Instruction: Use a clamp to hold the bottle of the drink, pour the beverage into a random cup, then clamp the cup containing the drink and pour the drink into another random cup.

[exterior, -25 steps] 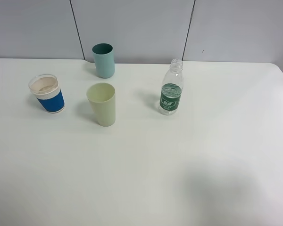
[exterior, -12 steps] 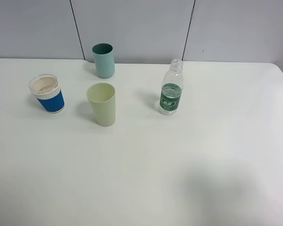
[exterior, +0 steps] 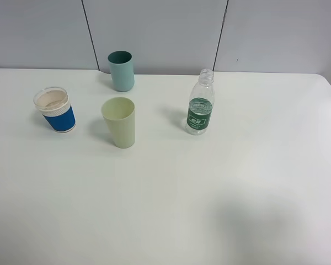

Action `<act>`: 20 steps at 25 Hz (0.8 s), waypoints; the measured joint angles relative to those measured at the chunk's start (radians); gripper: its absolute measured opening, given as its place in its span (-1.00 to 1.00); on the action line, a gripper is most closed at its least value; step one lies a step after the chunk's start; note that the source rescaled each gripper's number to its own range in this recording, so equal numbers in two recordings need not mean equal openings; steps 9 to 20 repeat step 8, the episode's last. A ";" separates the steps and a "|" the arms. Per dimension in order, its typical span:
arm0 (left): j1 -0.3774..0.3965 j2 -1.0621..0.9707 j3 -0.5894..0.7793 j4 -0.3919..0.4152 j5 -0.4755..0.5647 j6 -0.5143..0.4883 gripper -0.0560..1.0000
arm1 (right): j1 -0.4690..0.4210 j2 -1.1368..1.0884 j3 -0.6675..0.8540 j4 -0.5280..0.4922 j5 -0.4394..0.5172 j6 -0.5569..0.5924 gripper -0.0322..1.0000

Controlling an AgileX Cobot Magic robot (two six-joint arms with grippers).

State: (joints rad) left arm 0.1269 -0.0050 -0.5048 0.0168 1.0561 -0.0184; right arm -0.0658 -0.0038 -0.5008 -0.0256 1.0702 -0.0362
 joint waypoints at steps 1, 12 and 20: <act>0.000 0.000 0.000 0.000 0.000 0.000 1.00 | 0.000 0.000 0.000 0.000 0.000 0.000 1.00; 0.000 0.000 0.000 0.000 0.000 -0.001 1.00 | 0.000 0.000 0.000 0.000 0.000 0.000 1.00; 0.000 0.000 0.000 0.000 0.000 -0.001 1.00 | 0.000 0.000 0.000 0.000 0.000 0.000 1.00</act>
